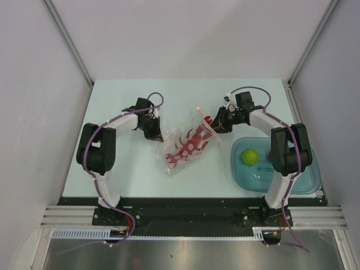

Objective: Open the zip-top bag and remove the fake food

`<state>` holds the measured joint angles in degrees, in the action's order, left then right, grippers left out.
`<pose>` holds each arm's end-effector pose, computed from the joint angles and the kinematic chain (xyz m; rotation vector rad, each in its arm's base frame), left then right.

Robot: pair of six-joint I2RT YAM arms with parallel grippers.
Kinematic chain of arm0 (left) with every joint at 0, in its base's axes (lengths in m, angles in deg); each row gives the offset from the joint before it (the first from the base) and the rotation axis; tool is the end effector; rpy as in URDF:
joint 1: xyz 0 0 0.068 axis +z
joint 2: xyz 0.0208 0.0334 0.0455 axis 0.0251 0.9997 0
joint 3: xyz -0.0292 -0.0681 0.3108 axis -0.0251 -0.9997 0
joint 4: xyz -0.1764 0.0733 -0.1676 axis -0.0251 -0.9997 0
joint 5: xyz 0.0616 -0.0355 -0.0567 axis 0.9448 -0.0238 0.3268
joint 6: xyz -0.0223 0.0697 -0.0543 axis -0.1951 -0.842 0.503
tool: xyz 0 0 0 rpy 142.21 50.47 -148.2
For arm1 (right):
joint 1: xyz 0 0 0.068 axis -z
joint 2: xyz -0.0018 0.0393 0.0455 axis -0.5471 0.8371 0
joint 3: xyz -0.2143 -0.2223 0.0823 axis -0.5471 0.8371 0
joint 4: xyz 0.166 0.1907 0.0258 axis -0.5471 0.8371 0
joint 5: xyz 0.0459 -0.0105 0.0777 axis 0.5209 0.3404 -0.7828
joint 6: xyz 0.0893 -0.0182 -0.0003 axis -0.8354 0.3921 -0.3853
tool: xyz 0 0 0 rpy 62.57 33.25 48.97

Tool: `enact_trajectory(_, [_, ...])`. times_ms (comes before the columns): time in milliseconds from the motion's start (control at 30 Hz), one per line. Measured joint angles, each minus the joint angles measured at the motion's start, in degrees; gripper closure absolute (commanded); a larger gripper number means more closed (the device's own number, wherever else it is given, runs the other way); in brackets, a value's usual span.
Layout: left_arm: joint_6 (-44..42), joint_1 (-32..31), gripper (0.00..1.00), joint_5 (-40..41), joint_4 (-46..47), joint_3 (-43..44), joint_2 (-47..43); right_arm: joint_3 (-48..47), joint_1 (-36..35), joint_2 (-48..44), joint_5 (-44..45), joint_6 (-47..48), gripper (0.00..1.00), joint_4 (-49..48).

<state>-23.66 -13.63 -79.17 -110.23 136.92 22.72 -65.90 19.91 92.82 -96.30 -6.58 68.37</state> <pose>0.3779 -0.1325 0.1789 0.0527 2.7868 -0.6618 0.3936 0.1515 0.2124 0.0222 2.6125 1.2670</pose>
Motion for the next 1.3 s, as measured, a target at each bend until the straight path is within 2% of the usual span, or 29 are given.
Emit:
enact_trajectory(500, [-3.76,0.22,1.00,5.03,-2.45,-0.15,-2.54,4.44,7.34,-9.84,6.45,-0.39,1.00,0.24])
enact_trajectory(867, [-6.60,0.55,1.00,9.09,-3.91,0.70,-4.09,-4.37,8.35,-13.46,17.40,-1.84,1.00,8.52])
enact_trajectory(967, [-7.98,0.55,0.79,9.09,-4.28,1.33,-4.98,-5.46,8.07,-14.08,17.62,-1.75,1.00,8.72])
enact_trajectory(1000, [-8.46,0.55,0.61,8.83,-4.66,1.66,-5.35,-5.49,7.91,-14.08,17.49,-1.81,1.00,8.55])
enact_trajectory(1100, [-9.75,0.74,0.36,6.75,-5.11,1.90,-6.56,-4.92,6.97,-14.05,17.49,-2.58,1.00,7.78])
enact_trajectory(1133, [-9.84,0.74,0.31,5.88,-5.11,1.90,-7.21,-4.35,6.38,-14.05,17.33,-3.19,1.00,6.99])
enact_trajectory(1300, [-10.40,-1.64,0.26,7.28,-4.70,1.92,-13.20,-1.49,3.43,-14.01,16.79,-5.55,1.00,4.83])
